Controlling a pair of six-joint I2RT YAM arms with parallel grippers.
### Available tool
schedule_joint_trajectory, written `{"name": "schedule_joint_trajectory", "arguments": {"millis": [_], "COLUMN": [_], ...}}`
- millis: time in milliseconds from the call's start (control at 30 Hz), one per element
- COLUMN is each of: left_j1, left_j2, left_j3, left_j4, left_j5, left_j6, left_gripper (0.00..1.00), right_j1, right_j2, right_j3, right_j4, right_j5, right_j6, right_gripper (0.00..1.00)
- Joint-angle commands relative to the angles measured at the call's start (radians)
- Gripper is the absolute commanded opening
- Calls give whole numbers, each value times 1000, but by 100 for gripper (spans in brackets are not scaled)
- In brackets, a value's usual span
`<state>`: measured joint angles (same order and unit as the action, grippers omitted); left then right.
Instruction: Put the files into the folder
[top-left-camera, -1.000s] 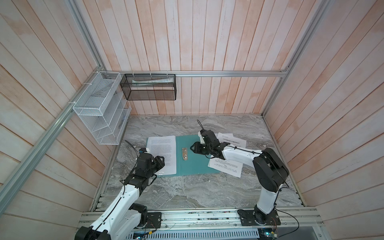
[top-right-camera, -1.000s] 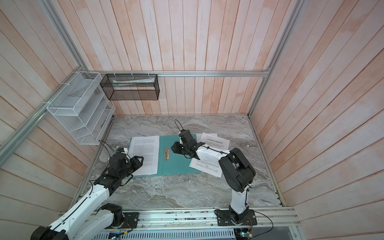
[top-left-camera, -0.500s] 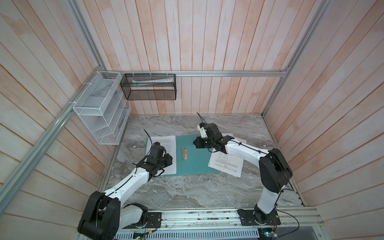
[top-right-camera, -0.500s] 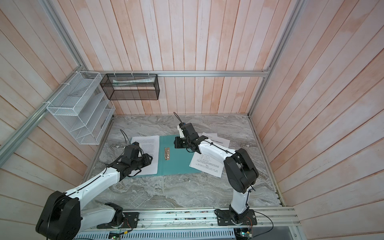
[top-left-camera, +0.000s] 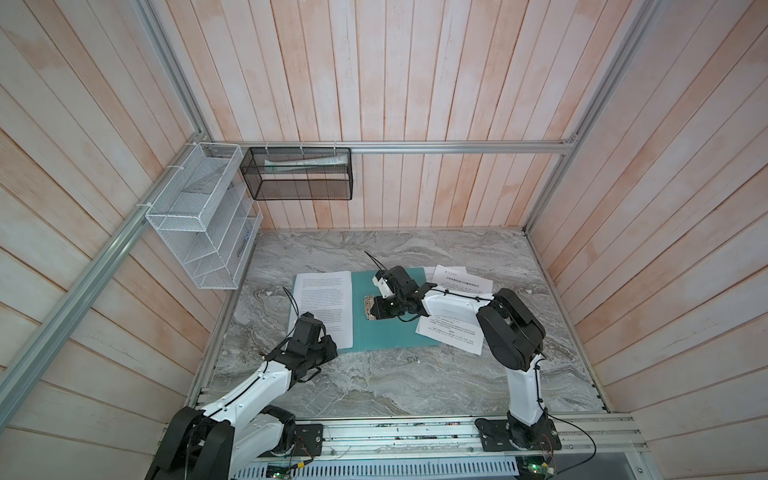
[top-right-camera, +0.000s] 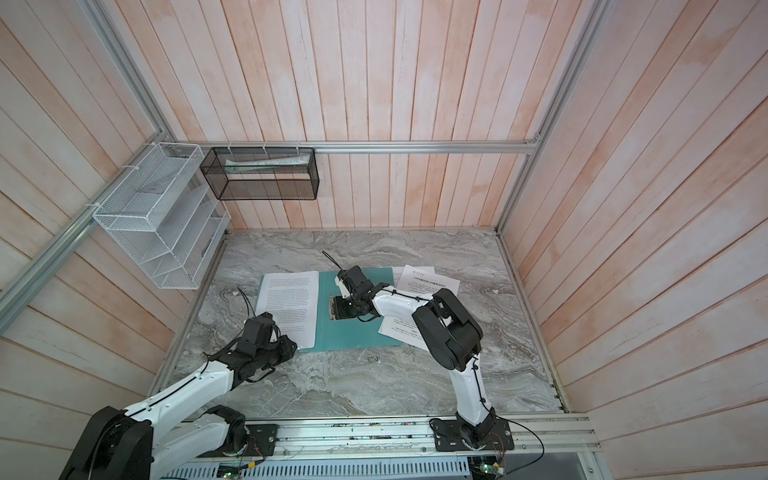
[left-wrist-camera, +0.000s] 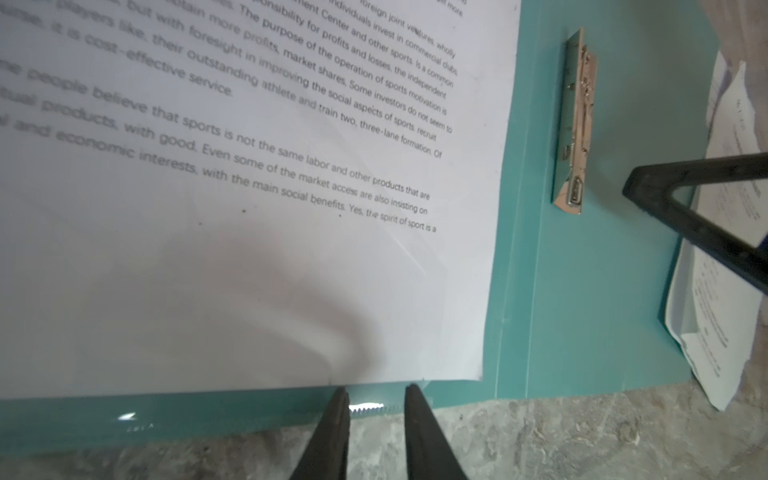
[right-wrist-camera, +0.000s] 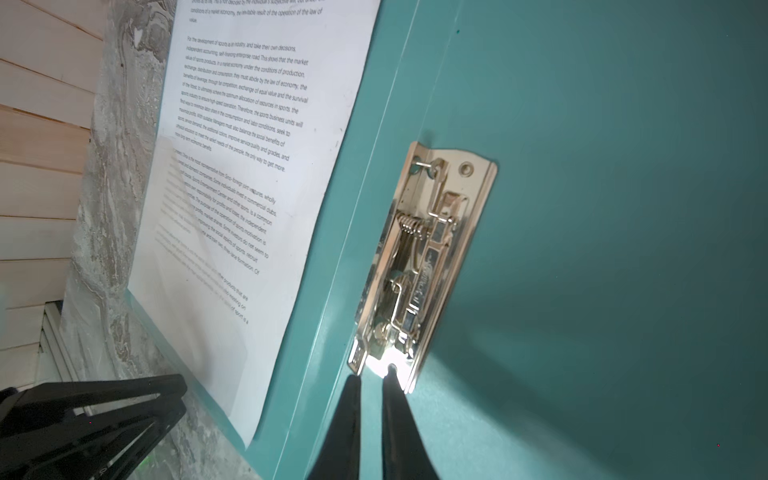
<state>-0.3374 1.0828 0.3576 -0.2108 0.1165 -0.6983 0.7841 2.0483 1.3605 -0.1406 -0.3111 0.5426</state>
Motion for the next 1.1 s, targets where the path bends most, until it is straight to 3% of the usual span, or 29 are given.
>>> {"name": "schedule_joint_trajectory", "arguments": {"millis": [0,1067], "left_j1": [20,64], "left_j2": [24,122], "left_j3": [-1,8], "left_j4": [92,129], "left_j5": [11,51], "left_j6": [-3,-6], "left_gripper": [25,17], "right_j1": [0,1], "right_j2": [32,88], "right_j3": [38,71], "right_j4": [18,-27], "right_j5": [-38,-38], "right_j6": [26,12], "right_gripper": [11,15]}}
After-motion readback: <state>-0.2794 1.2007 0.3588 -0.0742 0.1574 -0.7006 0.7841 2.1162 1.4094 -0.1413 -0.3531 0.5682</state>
